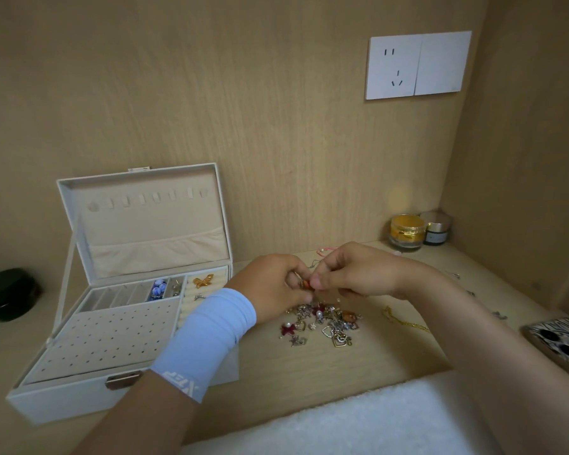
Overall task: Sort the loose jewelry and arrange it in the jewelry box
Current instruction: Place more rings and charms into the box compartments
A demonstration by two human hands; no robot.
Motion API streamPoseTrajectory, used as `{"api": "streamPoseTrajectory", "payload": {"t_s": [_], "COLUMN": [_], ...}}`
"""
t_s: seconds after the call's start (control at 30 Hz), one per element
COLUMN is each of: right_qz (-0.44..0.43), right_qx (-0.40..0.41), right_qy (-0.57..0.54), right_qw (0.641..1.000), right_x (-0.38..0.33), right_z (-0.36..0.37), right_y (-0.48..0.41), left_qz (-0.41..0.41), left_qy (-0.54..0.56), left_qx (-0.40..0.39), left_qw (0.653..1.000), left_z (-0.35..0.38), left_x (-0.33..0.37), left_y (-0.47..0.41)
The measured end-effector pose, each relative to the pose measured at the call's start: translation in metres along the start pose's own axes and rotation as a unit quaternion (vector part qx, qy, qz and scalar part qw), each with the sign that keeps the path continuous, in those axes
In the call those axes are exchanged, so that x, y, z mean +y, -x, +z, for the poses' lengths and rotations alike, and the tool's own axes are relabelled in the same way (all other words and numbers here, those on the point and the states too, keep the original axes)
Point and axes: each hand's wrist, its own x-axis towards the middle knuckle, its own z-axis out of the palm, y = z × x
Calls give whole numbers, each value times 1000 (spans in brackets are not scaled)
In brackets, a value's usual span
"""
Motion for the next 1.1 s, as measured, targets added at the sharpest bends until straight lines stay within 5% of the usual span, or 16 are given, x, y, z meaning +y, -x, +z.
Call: {"api": "streamPoseTrajectory", "payload": {"t_s": [0.2,0.43,0.67,1.1], "right_qz": [-6,-10,-18,85], "right_qx": [73,-4,17,-52], "right_qy": [6,156,141,212], "right_qw": [997,988,990,972], "right_x": [9,11,10,6], "right_z": [0,14,13,-9], "right_y": [-6,-11,-9,7], "left_qz": [-10,-7,4,-26], "left_qy": [-35,-8,197,212], "left_qx": [20,25,0,-3], "left_qw": [999,1000,980,977], "left_z": [1,-3,-6,-6], "left_x": [-7,-12,-15,-10], "left_y": [1,1,0,-1]}}
